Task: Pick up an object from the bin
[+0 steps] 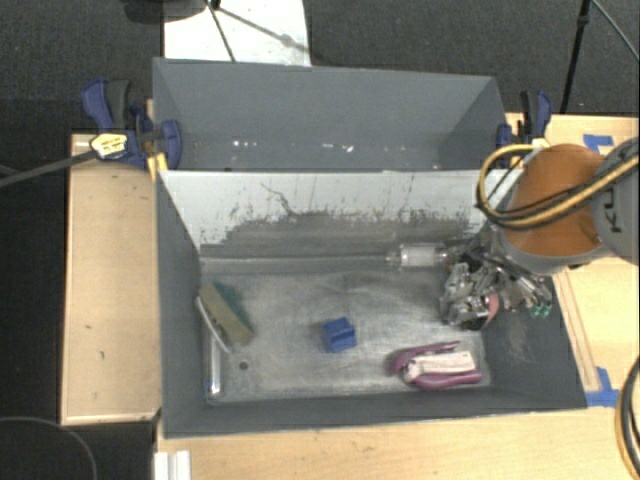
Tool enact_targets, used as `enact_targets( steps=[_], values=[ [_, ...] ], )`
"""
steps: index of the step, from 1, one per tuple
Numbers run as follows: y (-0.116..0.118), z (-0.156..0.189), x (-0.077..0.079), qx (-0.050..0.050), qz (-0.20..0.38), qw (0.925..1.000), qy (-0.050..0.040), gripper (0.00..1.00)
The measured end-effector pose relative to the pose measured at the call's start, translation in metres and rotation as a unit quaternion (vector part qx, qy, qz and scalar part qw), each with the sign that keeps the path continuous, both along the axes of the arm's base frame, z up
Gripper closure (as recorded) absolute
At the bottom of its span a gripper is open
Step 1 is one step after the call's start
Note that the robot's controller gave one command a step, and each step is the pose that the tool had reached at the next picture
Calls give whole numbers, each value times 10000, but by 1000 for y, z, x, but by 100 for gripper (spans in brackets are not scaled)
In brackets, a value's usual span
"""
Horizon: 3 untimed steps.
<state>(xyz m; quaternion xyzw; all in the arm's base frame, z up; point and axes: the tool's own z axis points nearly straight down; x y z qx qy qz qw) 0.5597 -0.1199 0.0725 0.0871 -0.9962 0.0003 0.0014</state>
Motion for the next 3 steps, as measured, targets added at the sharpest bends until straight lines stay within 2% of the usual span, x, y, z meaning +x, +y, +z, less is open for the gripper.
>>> enact_targets(
  steps=[1,2,3],
  values=[
    [1,-1,1,2,14,10000,-20,0],
    [31,84,-76,7,1572,9876,-28,0],
    [39,0,-73,-16,2552,9668,-122,0]
  ],
)
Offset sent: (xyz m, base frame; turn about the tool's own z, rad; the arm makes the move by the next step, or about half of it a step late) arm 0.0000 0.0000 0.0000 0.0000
